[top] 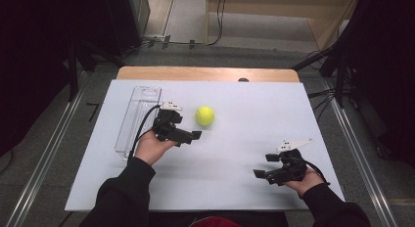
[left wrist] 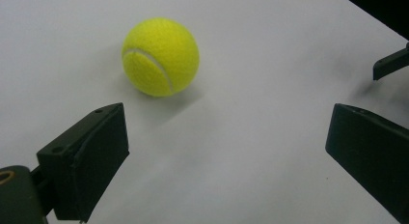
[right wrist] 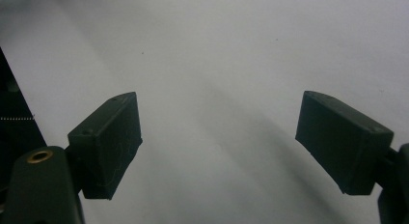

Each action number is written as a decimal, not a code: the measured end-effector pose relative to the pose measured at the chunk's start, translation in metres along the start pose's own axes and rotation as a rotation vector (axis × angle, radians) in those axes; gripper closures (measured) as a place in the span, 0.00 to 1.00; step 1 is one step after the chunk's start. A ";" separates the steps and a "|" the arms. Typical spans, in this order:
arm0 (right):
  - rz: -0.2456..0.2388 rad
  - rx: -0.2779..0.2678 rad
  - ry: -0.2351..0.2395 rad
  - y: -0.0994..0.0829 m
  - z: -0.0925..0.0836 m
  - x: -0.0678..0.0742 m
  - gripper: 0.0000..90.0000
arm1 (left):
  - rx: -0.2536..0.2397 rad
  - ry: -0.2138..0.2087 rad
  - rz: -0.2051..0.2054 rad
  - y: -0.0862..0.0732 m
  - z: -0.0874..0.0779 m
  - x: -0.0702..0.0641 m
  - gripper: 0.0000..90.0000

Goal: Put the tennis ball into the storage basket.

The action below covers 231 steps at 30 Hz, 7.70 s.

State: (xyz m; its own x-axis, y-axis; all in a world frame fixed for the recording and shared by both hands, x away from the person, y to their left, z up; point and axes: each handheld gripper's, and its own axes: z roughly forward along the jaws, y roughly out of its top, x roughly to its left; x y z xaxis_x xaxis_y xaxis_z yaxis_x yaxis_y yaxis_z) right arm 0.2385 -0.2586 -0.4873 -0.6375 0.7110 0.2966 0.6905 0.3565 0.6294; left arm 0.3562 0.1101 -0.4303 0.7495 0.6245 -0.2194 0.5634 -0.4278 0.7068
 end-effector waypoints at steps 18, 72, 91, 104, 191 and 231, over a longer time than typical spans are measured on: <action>-0.007 0.003 0.005 0.000 0.001 0.000 0.16 | -0.013 0.022 -0.008 0.020 0.013 0.014 0.06; -0.002 0.006 0.006 0.000 0.001 0.000 0.16 | 0.010 0.062 -0.010 0.063 0.062 0.031 0.06; -0.006 0.003 0.006 0.000 0.001 0.000 0.16 | 0.011 0.082 -0.007 0.065 0.075 0.036 0.06; -0.006 0.000 0.005 0.000 0.001 0.001 0.16 | -0.001 0.070 0.002 0.060 0.084 0.036 0.06; -0.017 0.007 0.006 0.000 0.001 0.002 0.16 | 0.072 0.063 0.005 0.027 0.121 0.036 0.29; -0.017 0.009 0.005 0.000 0.002 0.001 0.16 | 0.116 -0.015 -0.017 0.035 0.095 0.025 0.30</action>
State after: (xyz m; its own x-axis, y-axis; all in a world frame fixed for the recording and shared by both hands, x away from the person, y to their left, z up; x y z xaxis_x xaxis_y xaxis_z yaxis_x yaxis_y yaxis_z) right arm 0.2380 -0.2568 -0.4883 -0.6507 0.7017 0.2900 0.6828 0.3737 0.6279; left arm 0.4272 0.0488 -0.4748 0.7443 0.6229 -0.2409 0.6115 -0.4907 0.6207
